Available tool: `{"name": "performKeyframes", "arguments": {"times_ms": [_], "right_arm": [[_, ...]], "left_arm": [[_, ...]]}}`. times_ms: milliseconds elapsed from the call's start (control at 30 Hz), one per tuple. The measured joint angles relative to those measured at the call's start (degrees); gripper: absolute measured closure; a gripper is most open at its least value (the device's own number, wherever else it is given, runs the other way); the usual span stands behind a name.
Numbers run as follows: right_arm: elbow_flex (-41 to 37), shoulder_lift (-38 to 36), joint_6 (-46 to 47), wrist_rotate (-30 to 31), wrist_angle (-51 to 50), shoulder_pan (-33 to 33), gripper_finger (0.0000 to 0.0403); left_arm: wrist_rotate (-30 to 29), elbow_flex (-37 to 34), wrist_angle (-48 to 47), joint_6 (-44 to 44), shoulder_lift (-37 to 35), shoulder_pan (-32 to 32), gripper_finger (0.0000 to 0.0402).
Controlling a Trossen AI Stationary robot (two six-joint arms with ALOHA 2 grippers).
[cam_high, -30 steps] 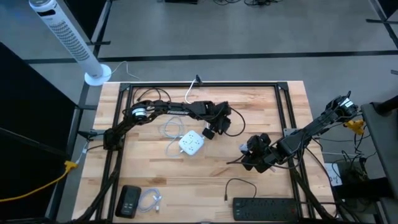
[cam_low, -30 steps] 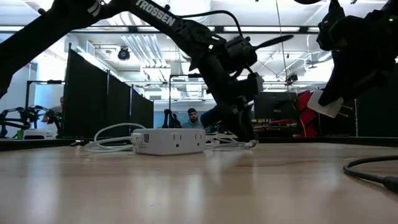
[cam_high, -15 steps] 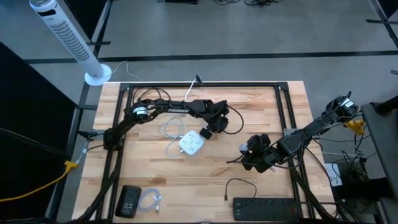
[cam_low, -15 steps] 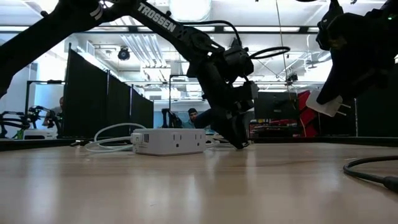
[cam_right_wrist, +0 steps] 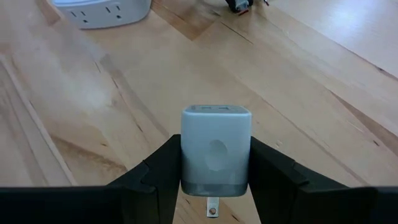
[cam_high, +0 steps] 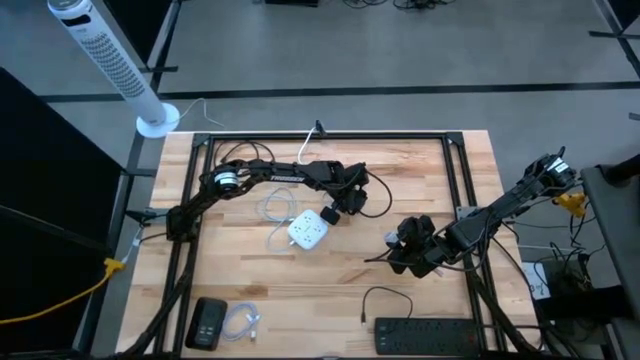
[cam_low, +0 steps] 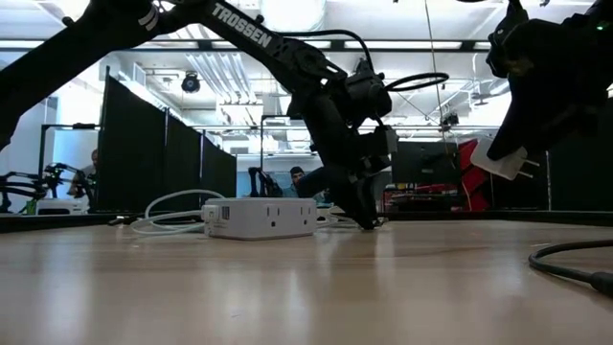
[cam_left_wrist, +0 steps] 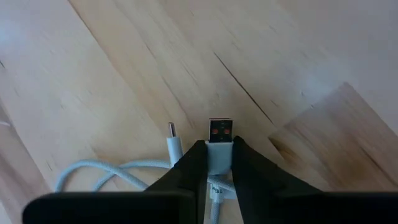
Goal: Plug in charger cables
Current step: Insert the white charger cable into the charger adapter
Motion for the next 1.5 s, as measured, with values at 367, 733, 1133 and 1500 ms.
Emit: {"name": "performKeyframes", "arguments": {"times_ms": [367,733,1133,1500], "right_arm": [[0.0,0.0,-0.1,0.0,0.0,0.0,0.0258],[0.0,0.0,-6.2,0.0,0.0,0.0,0.0258],[0.0,0.0,-24.1,-3.0,10.0,0.0,0.0258],[0.0,0.0,-41.8,-3.0,13.8,0.0,0.0258]], "left_arm": [[-1.7,-0.3,0.0,-2.3,-1.5,-1.7,0.0352],[3.5,-0.8,-4.4,-5.1,-4.4,-3.6,0.0353],[23.9,-1.8,2.3,-8.1,-9.8,-3.5,0.0401],[35.4,-7.1,11.9,-14.0,-10.5,-3.5,0.0398]]}}
